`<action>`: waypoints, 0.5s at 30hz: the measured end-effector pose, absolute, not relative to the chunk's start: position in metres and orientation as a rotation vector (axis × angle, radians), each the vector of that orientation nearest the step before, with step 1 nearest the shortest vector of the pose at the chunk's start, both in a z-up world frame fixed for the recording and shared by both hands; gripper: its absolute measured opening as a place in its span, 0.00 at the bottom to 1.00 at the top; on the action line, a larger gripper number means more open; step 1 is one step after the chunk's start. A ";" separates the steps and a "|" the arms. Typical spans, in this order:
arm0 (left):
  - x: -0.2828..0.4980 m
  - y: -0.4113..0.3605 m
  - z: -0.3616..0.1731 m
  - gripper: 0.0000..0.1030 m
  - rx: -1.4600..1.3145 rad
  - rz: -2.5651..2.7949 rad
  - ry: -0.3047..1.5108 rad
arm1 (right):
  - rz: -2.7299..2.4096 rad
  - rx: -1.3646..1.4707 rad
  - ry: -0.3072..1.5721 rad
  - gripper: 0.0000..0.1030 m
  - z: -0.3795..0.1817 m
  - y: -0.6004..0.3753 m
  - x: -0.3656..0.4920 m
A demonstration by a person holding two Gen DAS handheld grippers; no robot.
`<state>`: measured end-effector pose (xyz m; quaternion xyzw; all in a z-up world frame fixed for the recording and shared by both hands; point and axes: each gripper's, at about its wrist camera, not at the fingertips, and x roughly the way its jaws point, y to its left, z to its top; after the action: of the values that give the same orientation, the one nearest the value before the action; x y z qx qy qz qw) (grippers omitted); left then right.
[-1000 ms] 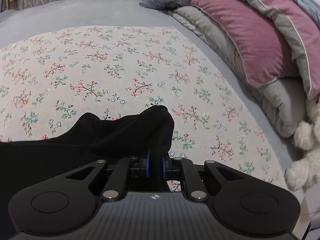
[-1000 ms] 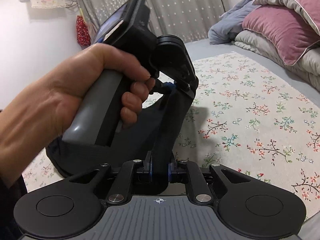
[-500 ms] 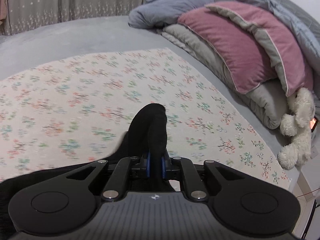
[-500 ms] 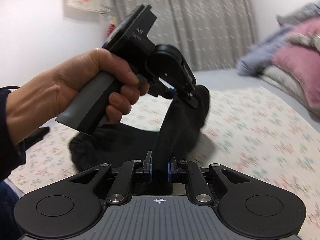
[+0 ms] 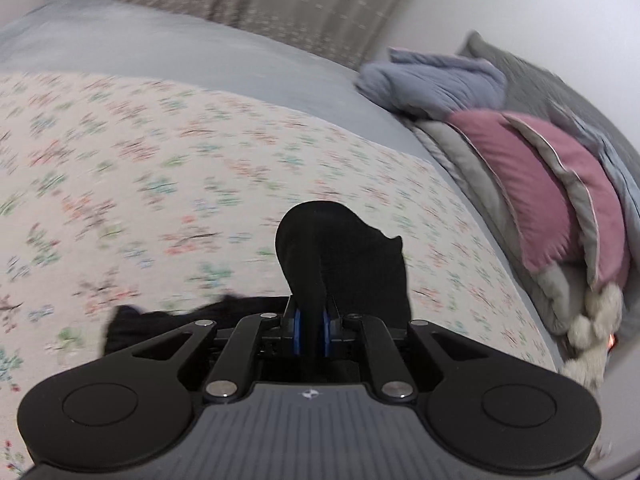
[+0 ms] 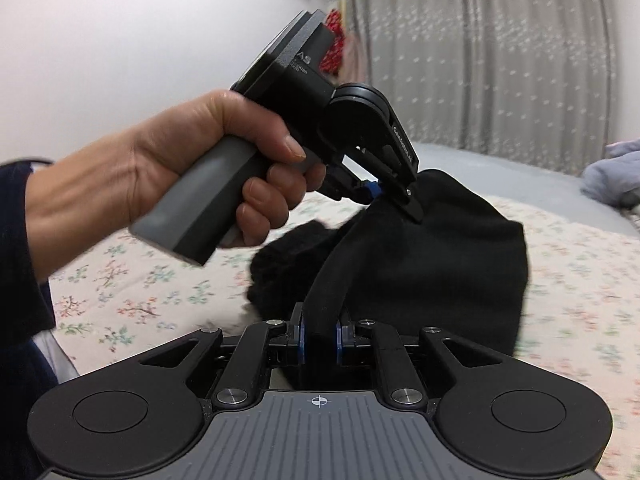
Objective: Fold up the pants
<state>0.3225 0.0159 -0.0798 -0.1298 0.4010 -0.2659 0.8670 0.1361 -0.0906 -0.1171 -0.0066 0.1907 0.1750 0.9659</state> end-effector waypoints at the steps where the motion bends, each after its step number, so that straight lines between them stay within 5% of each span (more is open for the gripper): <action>1: 0.327 0.023 -0.083 0.20 -0.292 -0.545 0.843 | 0.361 -0.018 0.387 0.13 -0.117 -0.082 0.137; 15: 0.345 0.086 -0.089 0.20 -0.397 -0.498 0.824 | 0.407 -0.011 0.373 0.13 -0.107 -0.031 0.165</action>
<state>0.3455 0.0864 -0.0892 -0.1899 0.3935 -0.2379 0.8675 0.1654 -0.0307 -0.1073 -0.0056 0.1840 0.2007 0.9622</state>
